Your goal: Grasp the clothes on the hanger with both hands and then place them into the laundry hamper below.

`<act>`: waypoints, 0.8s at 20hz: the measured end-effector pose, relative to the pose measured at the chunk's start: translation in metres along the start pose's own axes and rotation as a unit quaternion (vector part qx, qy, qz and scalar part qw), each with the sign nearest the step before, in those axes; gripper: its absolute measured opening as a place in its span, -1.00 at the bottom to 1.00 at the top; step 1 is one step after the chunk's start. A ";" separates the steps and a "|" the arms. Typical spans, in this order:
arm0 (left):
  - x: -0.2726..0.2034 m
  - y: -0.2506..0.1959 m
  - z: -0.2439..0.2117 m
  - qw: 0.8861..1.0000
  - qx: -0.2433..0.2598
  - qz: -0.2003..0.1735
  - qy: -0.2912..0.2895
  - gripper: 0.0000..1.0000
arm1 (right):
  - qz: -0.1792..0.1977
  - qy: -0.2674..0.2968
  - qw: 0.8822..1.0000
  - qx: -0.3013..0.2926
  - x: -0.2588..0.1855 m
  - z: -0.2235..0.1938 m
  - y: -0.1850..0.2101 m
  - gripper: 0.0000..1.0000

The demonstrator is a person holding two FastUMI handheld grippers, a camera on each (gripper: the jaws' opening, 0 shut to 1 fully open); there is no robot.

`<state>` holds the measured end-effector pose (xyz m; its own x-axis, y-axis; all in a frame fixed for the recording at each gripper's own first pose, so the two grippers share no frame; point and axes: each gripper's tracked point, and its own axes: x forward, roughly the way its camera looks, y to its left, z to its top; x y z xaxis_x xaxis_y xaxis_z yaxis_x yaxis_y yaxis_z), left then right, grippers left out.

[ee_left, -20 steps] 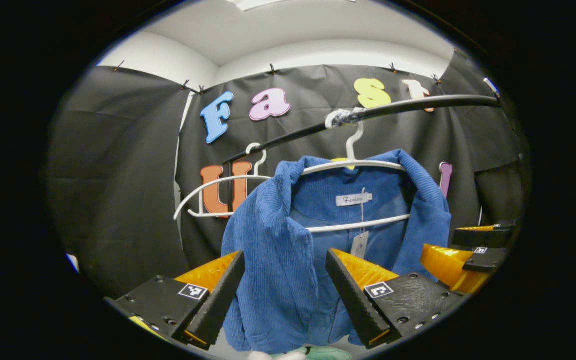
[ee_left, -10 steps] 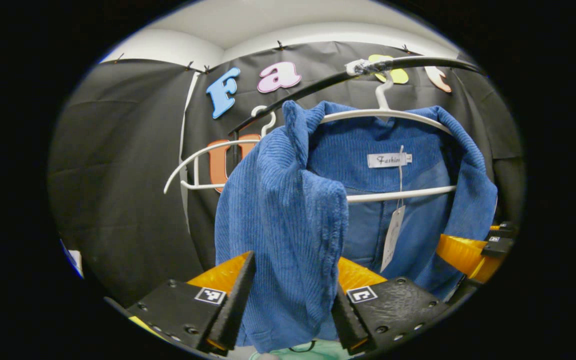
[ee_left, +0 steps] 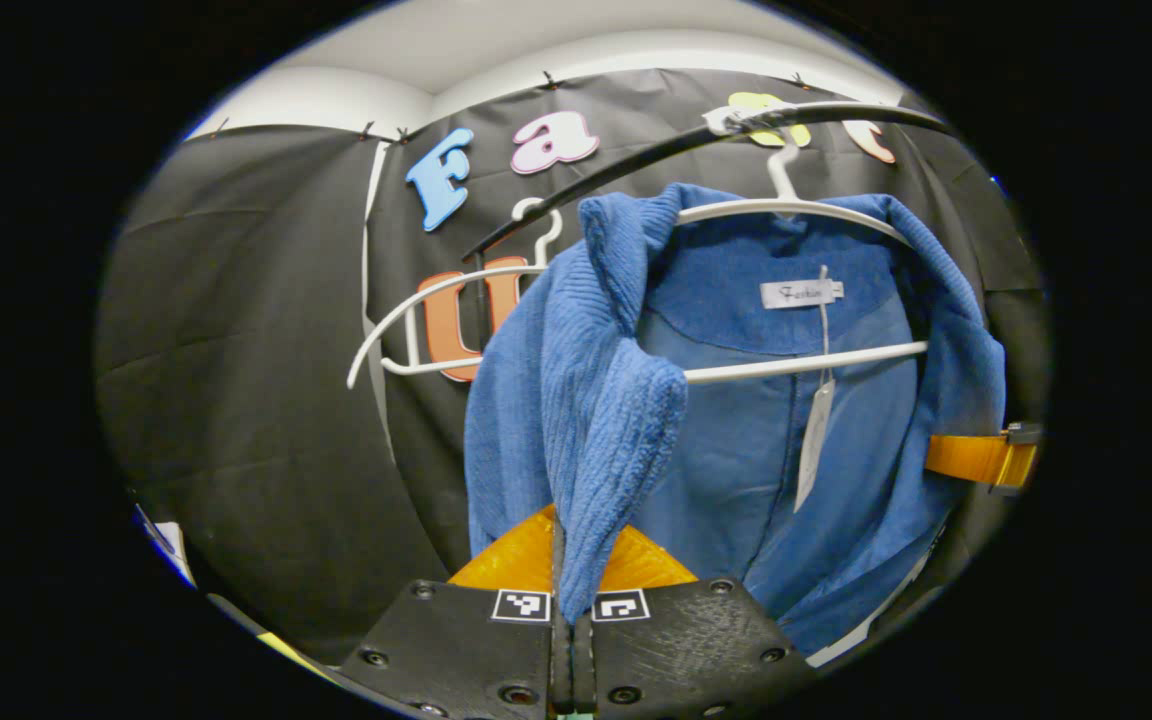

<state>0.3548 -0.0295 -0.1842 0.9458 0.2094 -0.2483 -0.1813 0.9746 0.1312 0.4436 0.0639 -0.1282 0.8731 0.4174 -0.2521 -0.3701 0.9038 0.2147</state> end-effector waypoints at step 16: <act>0.012 0.070 0.036 1.000 -0.014 0.013 -0.021 -0.89 | -0.035 -0.028 0.996 0.078 -0.024 0.060 -0.059 -0.91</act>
<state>0.3627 0.0382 -0.1438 0.9510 0.2314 -0.2051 -0.2123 0.9709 0.1108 0.4639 -0.0052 -0.0785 0.9128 0.3447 -0.2191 -0.2584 0.9029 0.3436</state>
